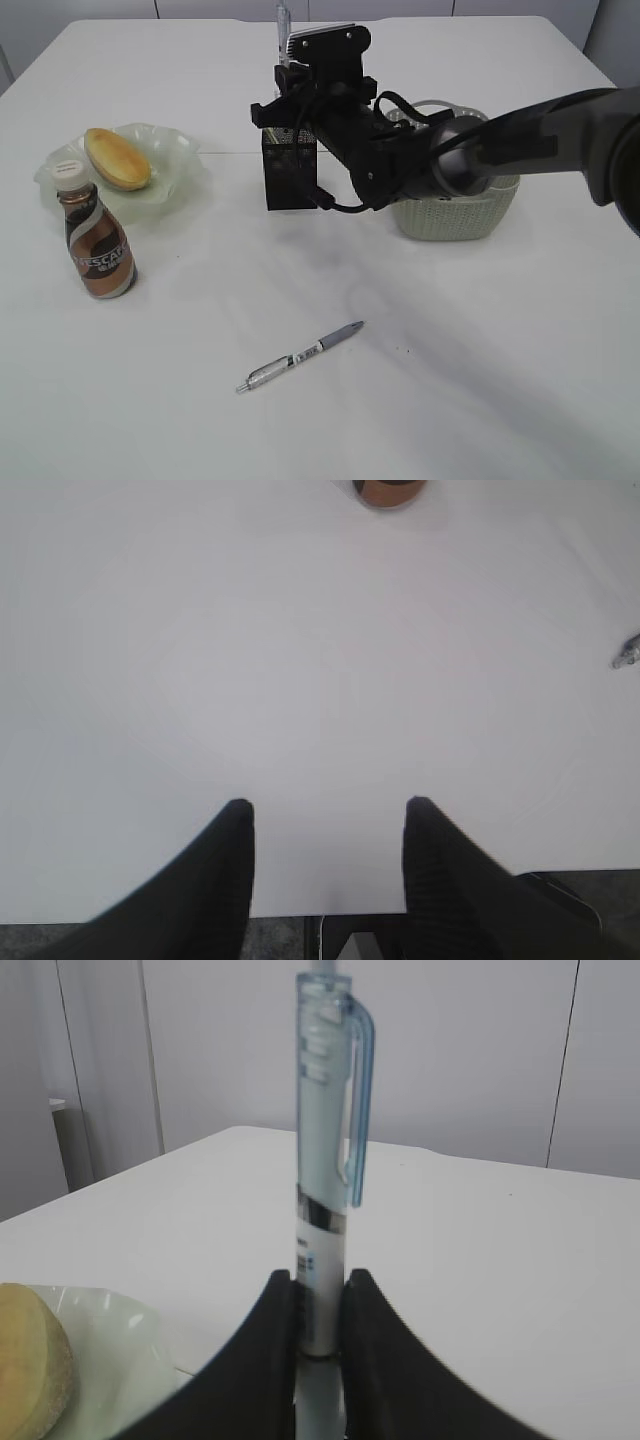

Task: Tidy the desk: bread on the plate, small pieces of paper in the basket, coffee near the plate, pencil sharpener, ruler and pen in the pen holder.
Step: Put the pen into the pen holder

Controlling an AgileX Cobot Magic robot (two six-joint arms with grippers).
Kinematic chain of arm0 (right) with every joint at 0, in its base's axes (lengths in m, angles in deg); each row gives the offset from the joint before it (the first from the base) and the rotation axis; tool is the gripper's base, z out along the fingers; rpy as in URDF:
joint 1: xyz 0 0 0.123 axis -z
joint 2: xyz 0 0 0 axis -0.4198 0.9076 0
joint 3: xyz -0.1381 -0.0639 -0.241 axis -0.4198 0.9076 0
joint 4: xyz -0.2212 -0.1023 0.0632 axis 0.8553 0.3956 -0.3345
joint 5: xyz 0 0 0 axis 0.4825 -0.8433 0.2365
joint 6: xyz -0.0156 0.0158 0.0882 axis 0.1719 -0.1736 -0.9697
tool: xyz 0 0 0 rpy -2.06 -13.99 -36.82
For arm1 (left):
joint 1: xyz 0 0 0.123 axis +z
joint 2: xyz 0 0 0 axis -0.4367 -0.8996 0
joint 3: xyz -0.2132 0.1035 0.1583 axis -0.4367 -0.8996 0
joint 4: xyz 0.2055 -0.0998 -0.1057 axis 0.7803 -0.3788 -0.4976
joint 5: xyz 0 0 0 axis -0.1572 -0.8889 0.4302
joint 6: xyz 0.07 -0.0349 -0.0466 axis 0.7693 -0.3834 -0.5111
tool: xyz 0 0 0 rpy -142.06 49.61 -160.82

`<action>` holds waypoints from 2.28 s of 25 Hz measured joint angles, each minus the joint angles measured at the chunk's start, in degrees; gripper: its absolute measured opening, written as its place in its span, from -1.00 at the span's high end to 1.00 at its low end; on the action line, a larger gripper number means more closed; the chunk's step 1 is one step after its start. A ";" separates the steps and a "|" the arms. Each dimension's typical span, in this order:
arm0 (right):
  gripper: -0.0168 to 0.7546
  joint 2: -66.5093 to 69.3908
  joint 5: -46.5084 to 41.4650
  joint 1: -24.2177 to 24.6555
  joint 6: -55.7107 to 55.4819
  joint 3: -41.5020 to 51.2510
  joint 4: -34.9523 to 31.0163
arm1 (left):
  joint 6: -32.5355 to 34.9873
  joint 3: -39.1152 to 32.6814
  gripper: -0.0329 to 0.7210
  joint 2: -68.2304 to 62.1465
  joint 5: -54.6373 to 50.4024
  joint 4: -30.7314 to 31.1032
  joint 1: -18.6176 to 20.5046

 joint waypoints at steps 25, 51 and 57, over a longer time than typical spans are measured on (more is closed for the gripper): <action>0.75 4.57 -3.31 2.11 0.00 -4.00 -0.72 | 0.00 0.00 -0.05 0.00 1.97 0.39 0.00; 0.75 5.84 -2.84 2.11 0.00 -4.23 -0.72 | 0.00 0.00 -0.05 0.00 1.97 0.39 0.00; 0.75 5.84 -1.75 2.11 0.00 -4.23 -0.81 | 0.00 0.00 -0.05 0.00 1.99 0.39 0.00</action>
